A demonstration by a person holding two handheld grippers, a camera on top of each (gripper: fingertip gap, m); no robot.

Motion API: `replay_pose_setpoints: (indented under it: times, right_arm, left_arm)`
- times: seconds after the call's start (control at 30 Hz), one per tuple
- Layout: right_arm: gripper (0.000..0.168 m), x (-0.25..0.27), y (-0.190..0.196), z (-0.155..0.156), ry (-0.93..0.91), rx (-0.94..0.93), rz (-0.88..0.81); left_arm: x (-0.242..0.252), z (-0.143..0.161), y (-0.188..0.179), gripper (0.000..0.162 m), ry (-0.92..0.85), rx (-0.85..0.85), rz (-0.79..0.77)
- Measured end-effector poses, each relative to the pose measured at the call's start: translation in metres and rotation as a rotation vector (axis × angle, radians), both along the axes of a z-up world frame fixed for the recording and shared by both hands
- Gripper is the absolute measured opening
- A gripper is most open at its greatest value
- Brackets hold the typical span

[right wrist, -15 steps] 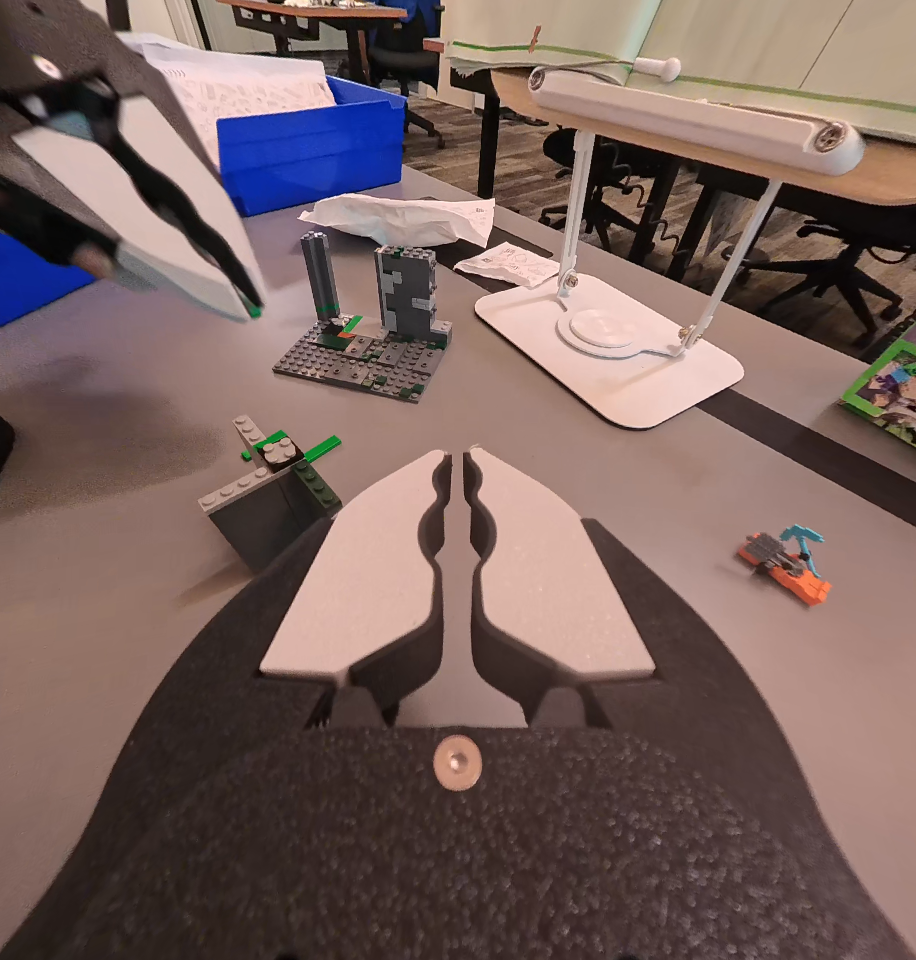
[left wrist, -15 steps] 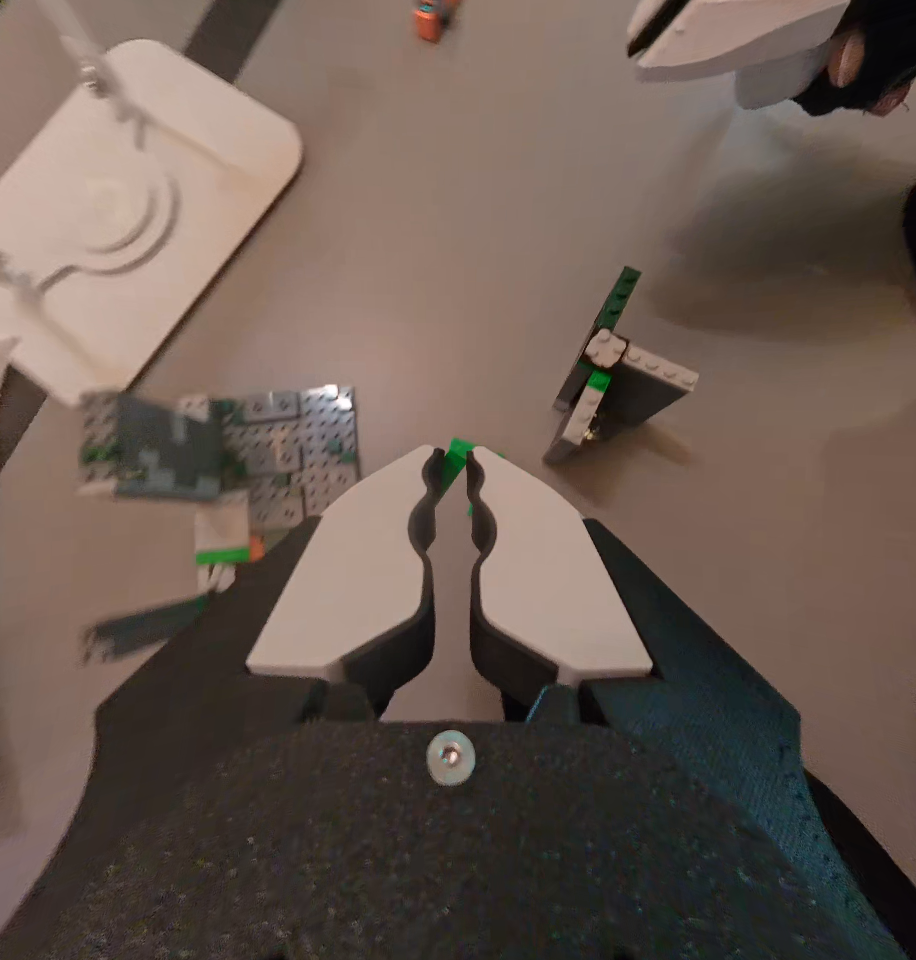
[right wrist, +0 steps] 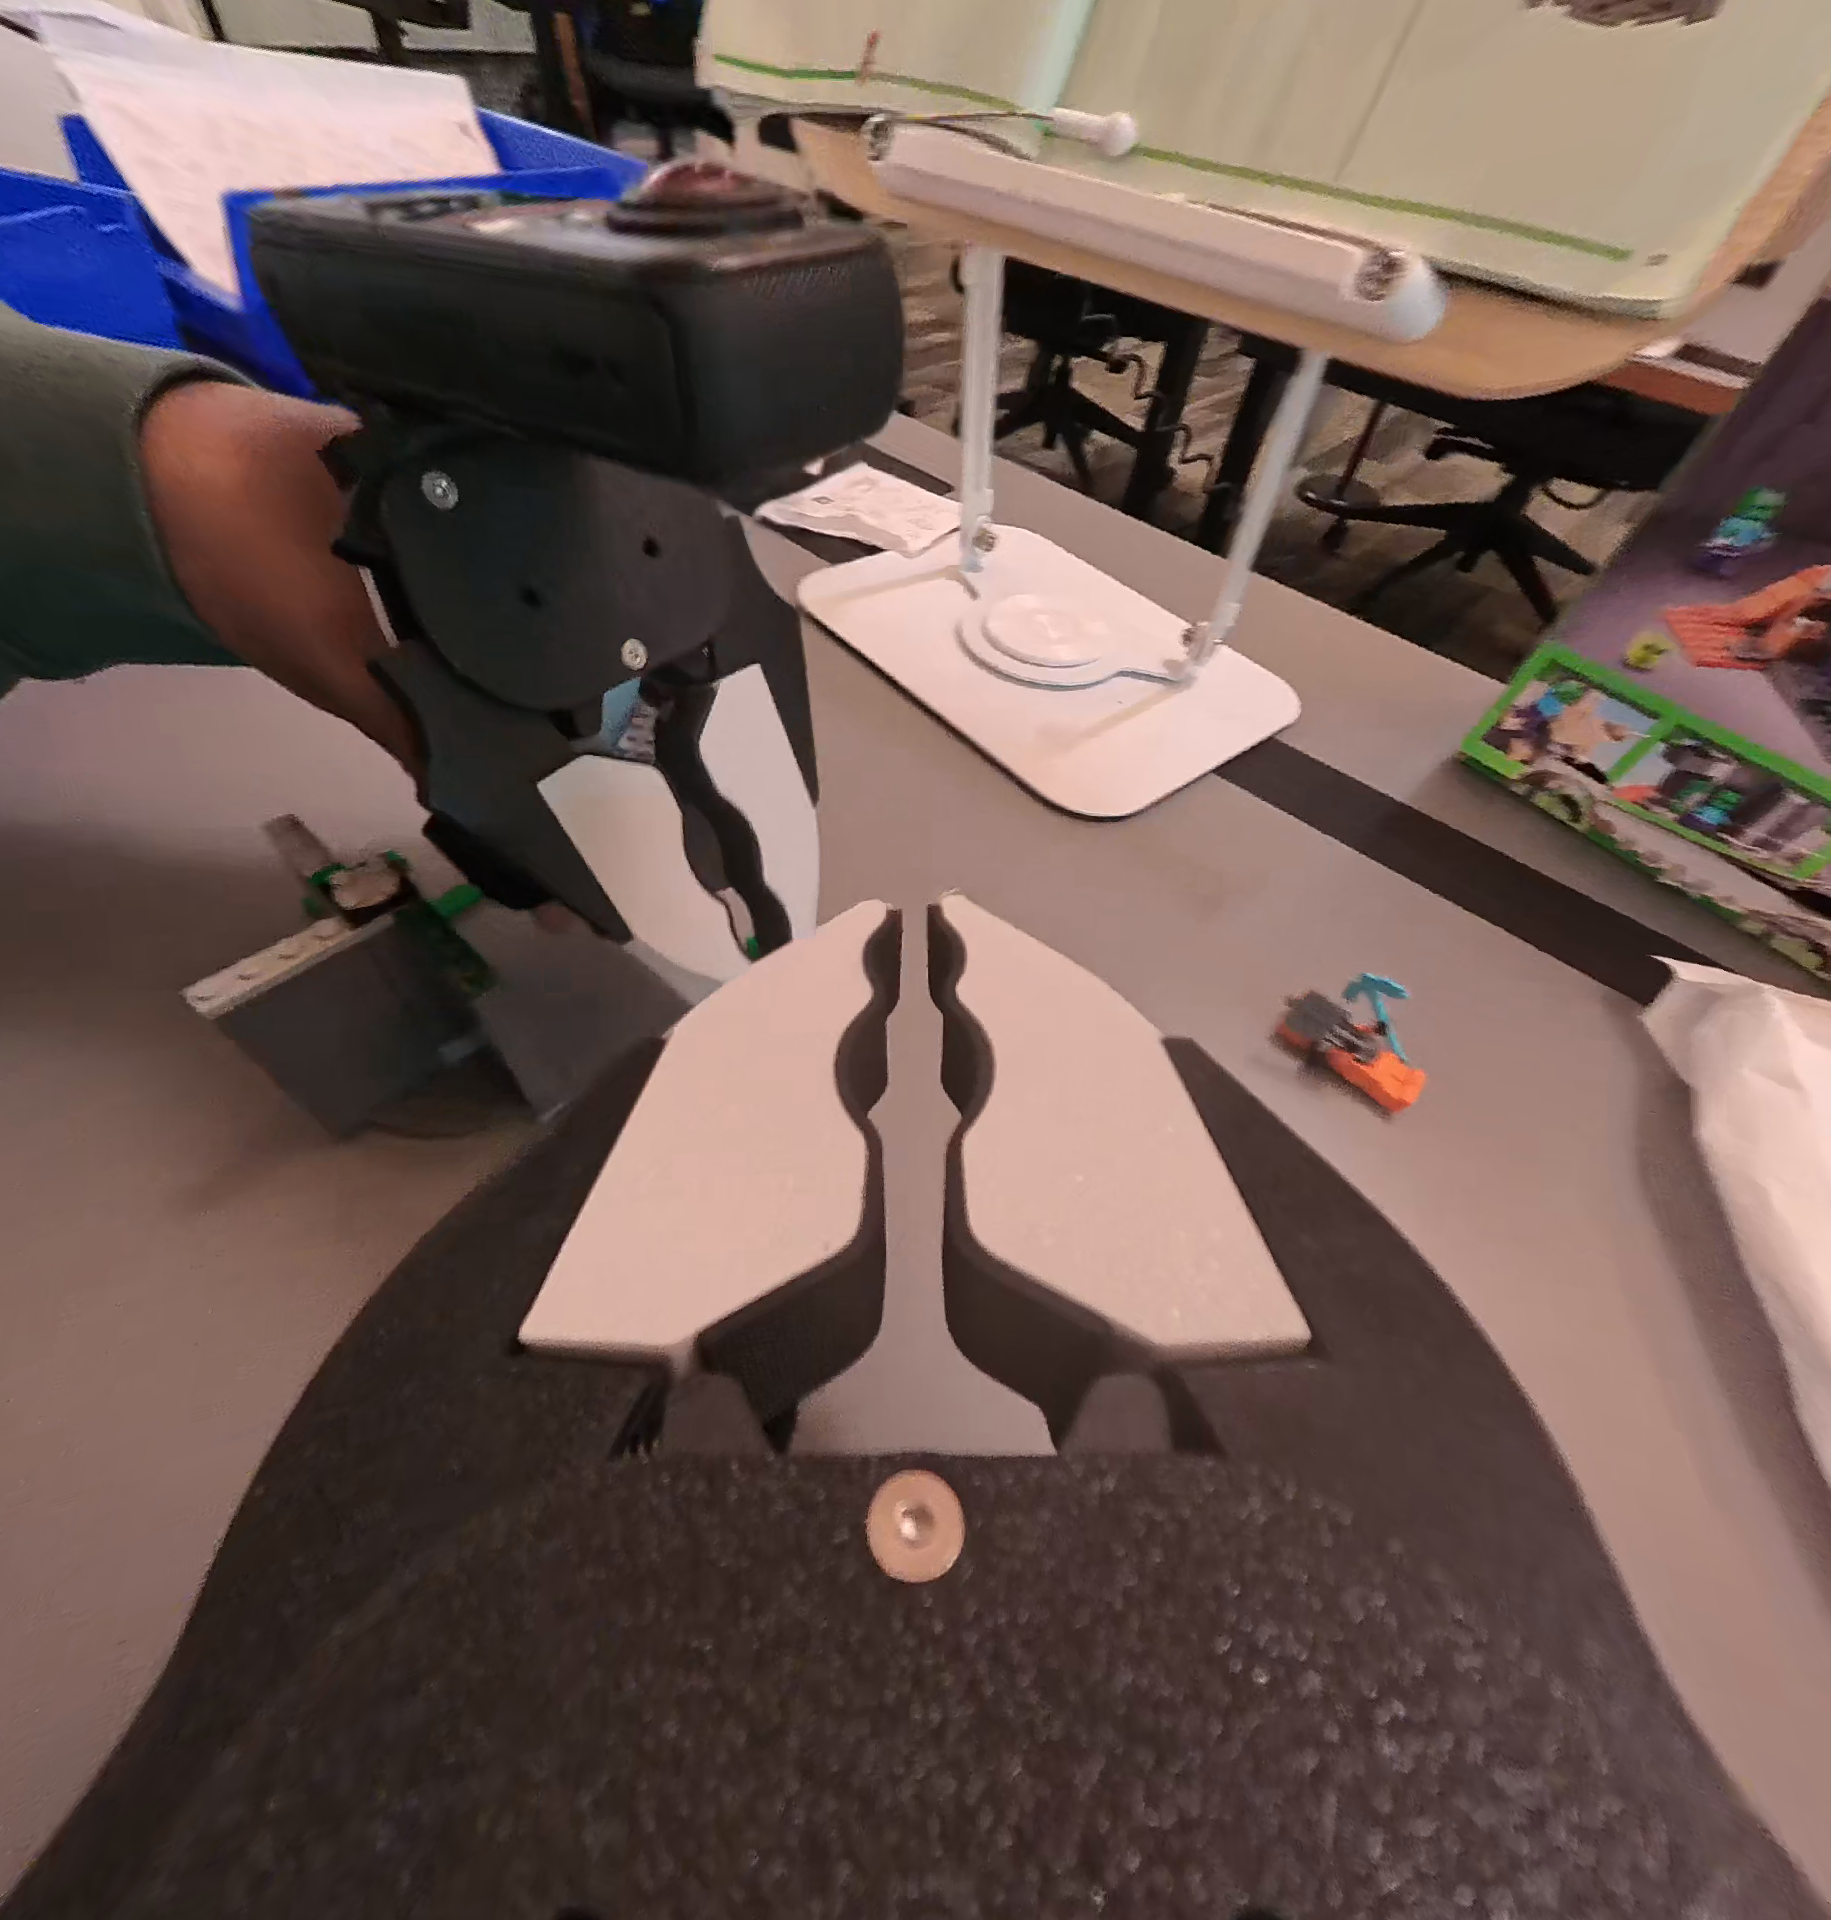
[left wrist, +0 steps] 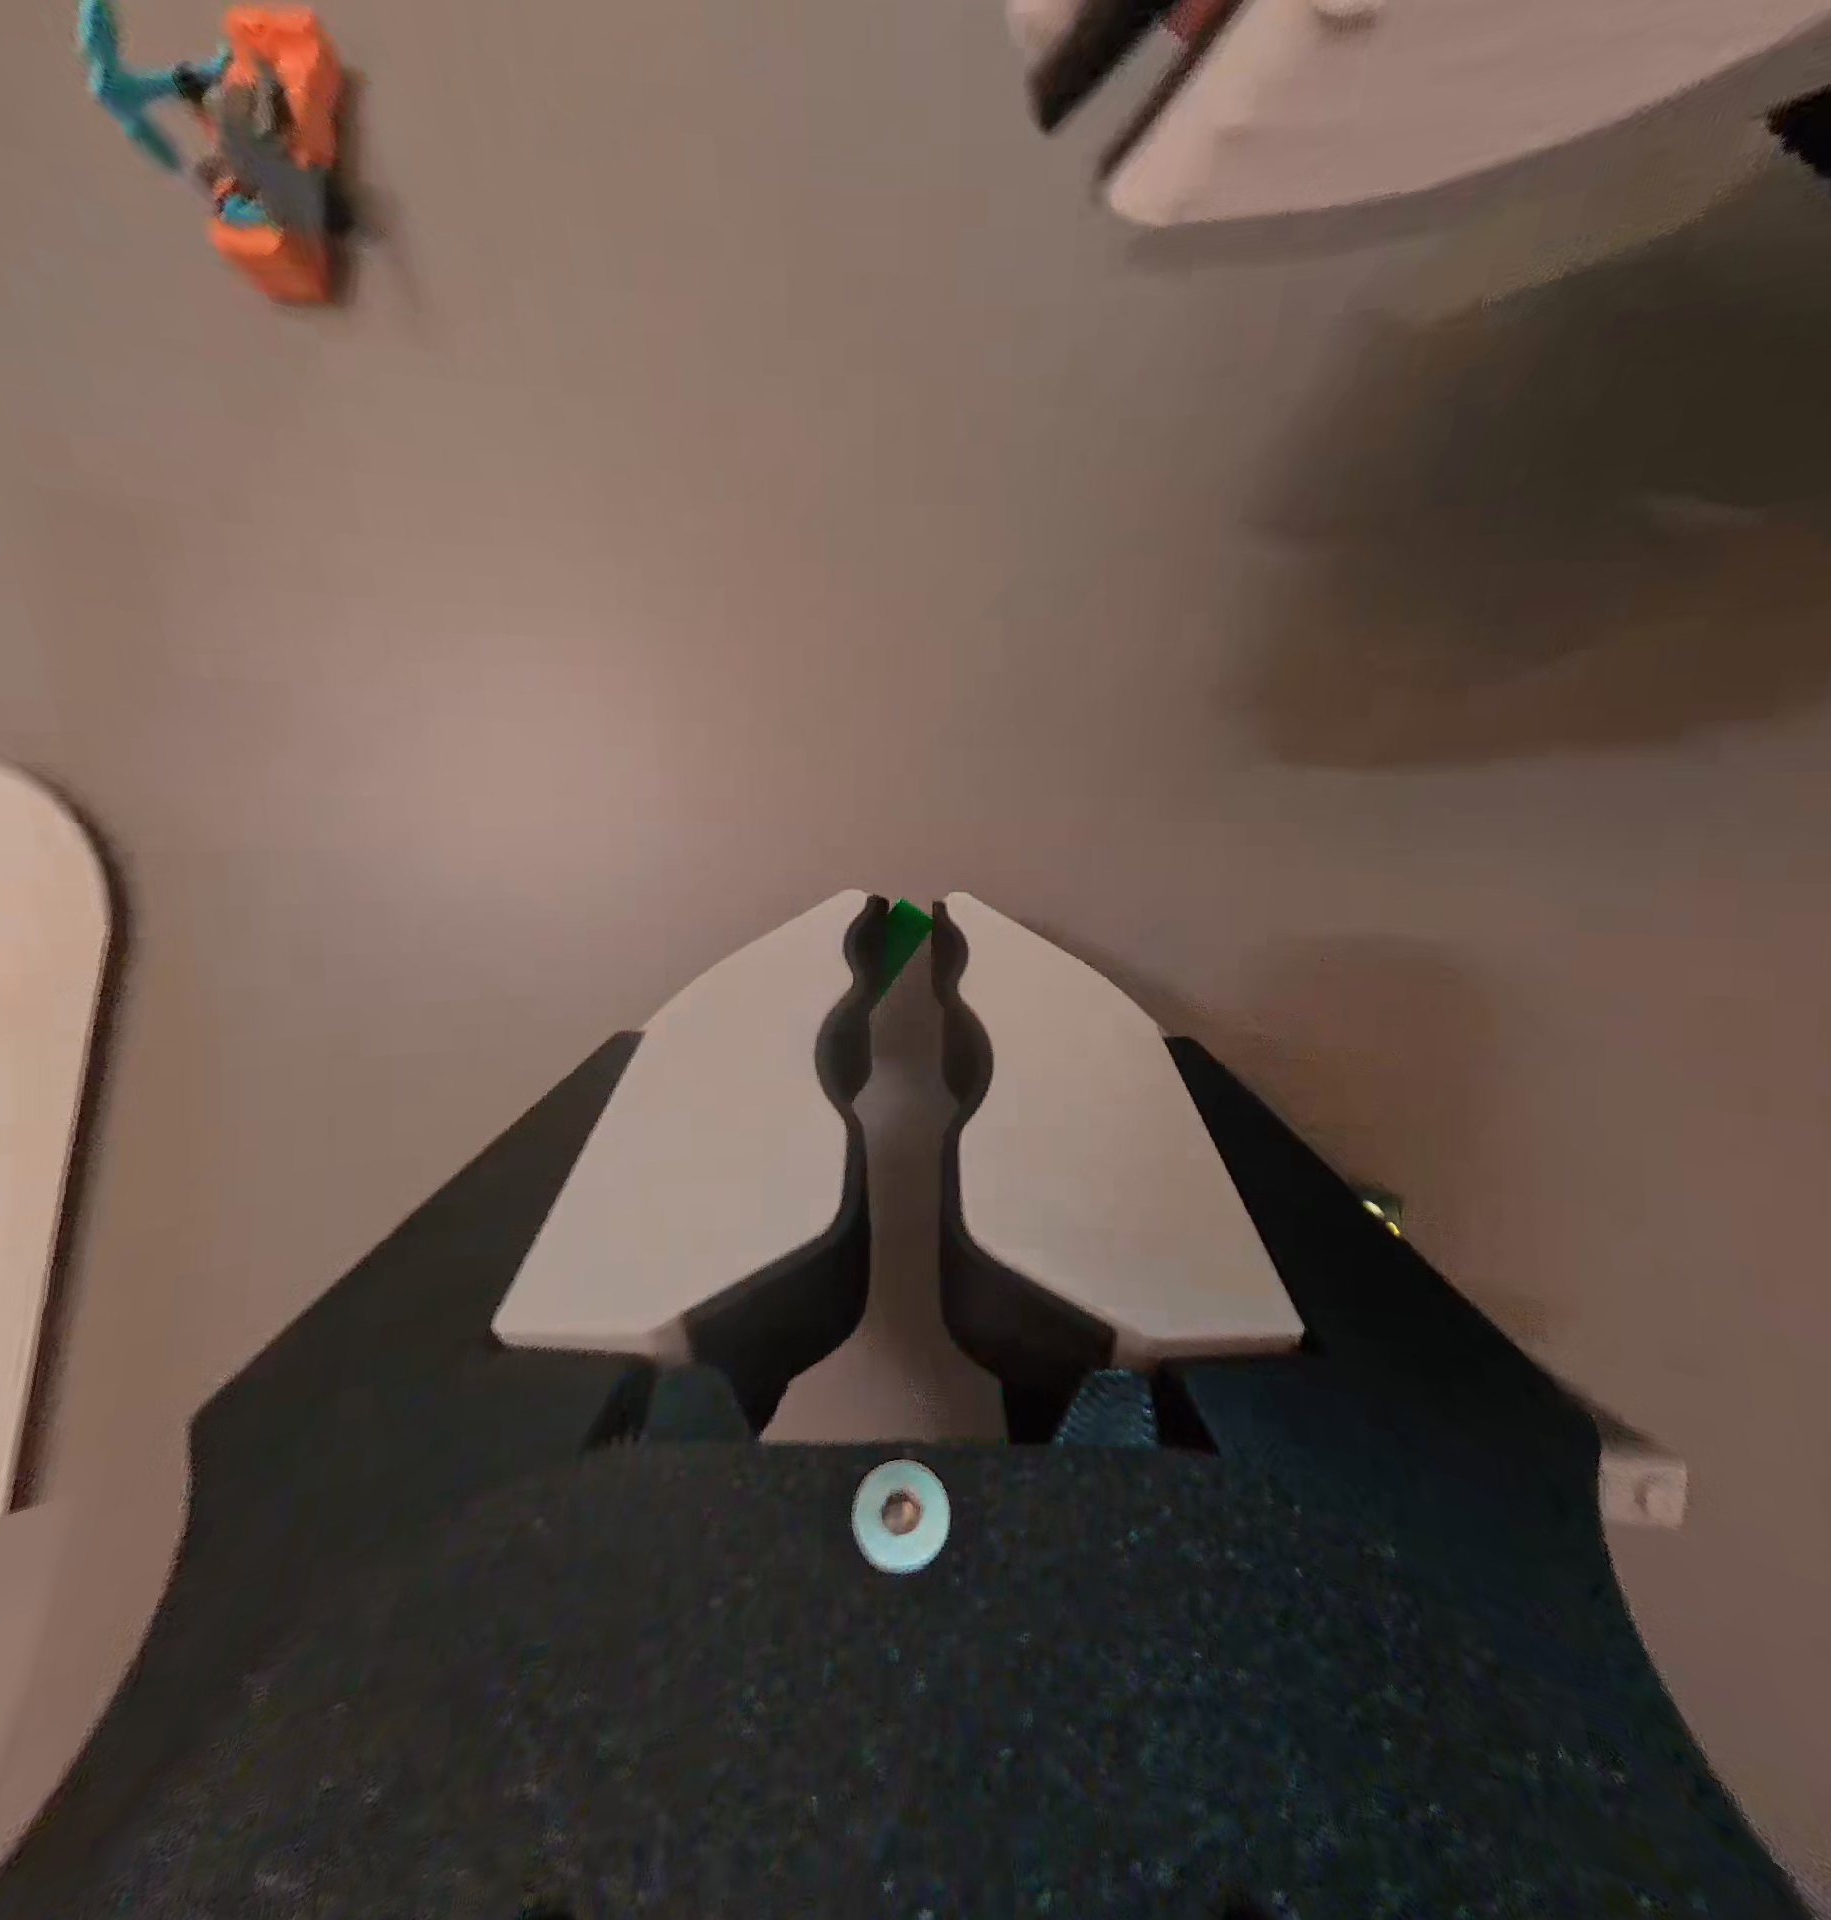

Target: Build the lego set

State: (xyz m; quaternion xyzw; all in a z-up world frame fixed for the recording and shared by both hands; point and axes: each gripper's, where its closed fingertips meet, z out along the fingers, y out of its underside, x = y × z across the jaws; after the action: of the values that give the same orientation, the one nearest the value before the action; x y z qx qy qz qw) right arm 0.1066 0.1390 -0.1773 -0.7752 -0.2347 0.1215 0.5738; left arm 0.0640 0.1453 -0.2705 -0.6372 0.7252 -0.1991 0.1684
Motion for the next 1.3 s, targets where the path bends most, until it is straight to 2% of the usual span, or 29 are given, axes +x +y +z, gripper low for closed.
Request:
replay_pose_setpoints:
  times: [0.27,0.33,0.43,0.53,0.77,0.93,1.07,1.2,1.3]
  right_arm:
    - [0.004,0.043,0.004,0.008,0.055,0.005,-0.121]
    - [0.004,0.047,0.005,0.008,0.071,-0.001,-0.13]
    - [0.005,0.047,0.006,0.005,0.068,-0.012,-0.132]
    - [0.005,0.045,0.006,0.002,0.062,-0.02,-0.123]
    - [0.004,0.031,0.002,-0.014,0.021,-0.082,-0.065]
    - [0.011,0.003,-0.01,-0.049,-0.114,-0.184,0.139]
    - [0.023,-0.006,-0.015,-0.092,-0.3,-0.302,0.197]
    - [0.023,-0.019,-0.015,-0.098,-0.241,-0.367,0.19]
    - [0.021,-0.018,-0.01,-0.1,-0.234,-0.413,0.119]
  left_arm:
    - [0.038,-0.01,-0.023,0.008,0.038,-0.015,-0.165]
    - [0.041,-0.011,-0.025,0.01,0.038,-0.018,-0.172]
    - [0.041,-0.006,-0.024,0.023,0.011,-0.032,-0.149]
    - [0.036,0.002,-0.023,0.025,-0.017,-0.016,-0.119]
    - [0.007,0.037,-0.012,0.022,-0.195,0.012,0.073]
    - [-0.028,0.057,0.001,0.022,-0.341,0.029,0.303]
    - [-0.074,0.059,0.014,0.024,-0.405,0.073,0.5]
    - [-0.114,0.048,0.012,0.026,-0.407,0.078,0.611]
    - [-0.132,0.035,0.005,0.029,-0.38,0.065,0.618]
